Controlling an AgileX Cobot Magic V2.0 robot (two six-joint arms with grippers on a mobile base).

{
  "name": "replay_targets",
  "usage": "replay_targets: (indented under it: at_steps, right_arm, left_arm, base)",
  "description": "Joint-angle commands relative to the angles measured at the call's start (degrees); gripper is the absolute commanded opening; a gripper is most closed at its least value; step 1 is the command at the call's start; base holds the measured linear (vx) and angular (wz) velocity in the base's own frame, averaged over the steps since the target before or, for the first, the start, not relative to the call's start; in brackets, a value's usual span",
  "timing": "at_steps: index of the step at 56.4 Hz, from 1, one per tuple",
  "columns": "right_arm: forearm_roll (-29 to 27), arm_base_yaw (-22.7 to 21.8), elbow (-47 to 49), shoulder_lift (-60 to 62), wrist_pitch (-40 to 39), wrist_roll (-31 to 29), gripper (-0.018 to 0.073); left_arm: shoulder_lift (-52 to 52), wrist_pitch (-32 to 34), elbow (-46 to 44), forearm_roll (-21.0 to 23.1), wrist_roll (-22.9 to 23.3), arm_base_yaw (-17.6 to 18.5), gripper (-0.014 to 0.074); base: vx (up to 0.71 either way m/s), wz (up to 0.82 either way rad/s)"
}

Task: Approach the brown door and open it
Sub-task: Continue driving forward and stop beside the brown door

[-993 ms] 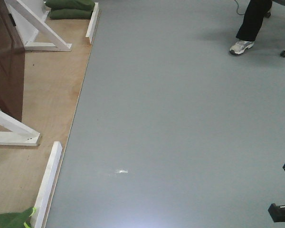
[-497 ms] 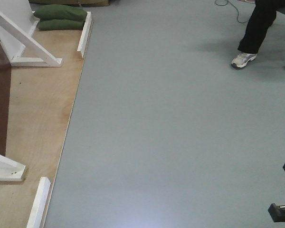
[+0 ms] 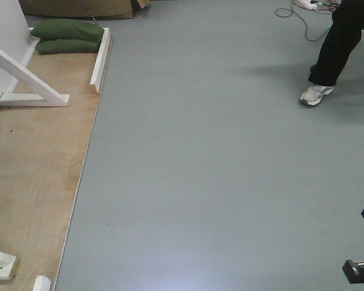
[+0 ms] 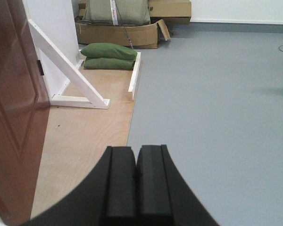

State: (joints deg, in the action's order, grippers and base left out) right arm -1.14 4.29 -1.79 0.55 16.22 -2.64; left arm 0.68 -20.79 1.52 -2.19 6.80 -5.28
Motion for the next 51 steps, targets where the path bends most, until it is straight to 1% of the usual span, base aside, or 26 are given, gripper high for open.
replay_targets:
  at_steps: [1, 30, 51]
  right_arm:
    - [0.4, 0.08, -0.22, 0.92, -4.7, -0.32, 0.0]
    - [0.4, 0.08, -0.22, 0.92, -4.7, -0.32, 0.0]
    - [0.4, 0.08, -0.22, 0.92, -4.7, -0.32, 0.0]
  left_arm:
    - [0.89, 4.01, -1.0, 0.3, 0.04, 0.04, -0.0003]
    - [0.89, 4.01, -1.0, 0.3, 0.04, -0.01, -0.0003]
    - [0.89, 4.06, -1.0, 0.3, 0.04, 0.07, -0.0003]
  base:
    - [0.33, -0.01]
    - [0.29, 0.0]
    - [0.22, 0.02]
